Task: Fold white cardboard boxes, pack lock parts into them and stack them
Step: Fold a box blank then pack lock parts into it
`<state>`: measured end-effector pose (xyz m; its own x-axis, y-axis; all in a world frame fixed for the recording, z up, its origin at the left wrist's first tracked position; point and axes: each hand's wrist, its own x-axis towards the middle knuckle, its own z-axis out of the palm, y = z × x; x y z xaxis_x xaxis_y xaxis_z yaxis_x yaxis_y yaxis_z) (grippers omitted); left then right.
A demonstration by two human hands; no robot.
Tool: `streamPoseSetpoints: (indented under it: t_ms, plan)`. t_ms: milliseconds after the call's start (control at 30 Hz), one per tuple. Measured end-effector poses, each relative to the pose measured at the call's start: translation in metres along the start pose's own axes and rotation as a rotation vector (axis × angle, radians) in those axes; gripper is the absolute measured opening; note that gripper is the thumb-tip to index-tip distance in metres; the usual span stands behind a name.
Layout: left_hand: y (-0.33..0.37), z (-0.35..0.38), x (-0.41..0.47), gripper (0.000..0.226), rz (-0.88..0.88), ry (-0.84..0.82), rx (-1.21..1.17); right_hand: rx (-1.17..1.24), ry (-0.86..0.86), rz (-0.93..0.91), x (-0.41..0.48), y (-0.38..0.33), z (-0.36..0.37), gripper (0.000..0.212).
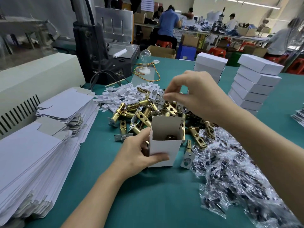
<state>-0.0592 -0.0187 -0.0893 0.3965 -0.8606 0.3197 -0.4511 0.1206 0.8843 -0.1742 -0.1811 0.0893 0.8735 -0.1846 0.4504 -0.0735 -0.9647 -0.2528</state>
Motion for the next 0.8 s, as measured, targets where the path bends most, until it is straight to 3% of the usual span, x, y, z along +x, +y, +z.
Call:
streamPoseSetpoints:
  t_ms: [267, 433, 600, 700, 800]
  plan:
    - [0.001, 0.004, -0.002, 0.047, 0.110, 0.050, 0.057, -0.015, -0.093, 0.090, 0.064, 0.001, 0.031, 0.050]
    - [-0.003, 0.006, -0.002, 0.047, 0.052, 0.055, 0.004, -0.085, -0.399, 0.097, 0.124, -0.003, 0.080, 0.034]
    - [-0.006, 0.009, 0.000, 0.045, 0.025, 0.103, 0.020, -0.262, -0.750, 0.067, 0.177, -0.015, 0.129, 0.037]
    - [-0.003, 0.010, 0.000, 0.034, 0.012, 0.114, 0.012, -0.303, -0.850, 0.091, 0.194, -0.027, 0.158, 0.039]
    - [0.000, 0.010, 0.001, 0.039, 0.012, 0.118, 0.033, -0.380, -0.888, 0.091, 0.202, -0.032, 0.180, 0.042]
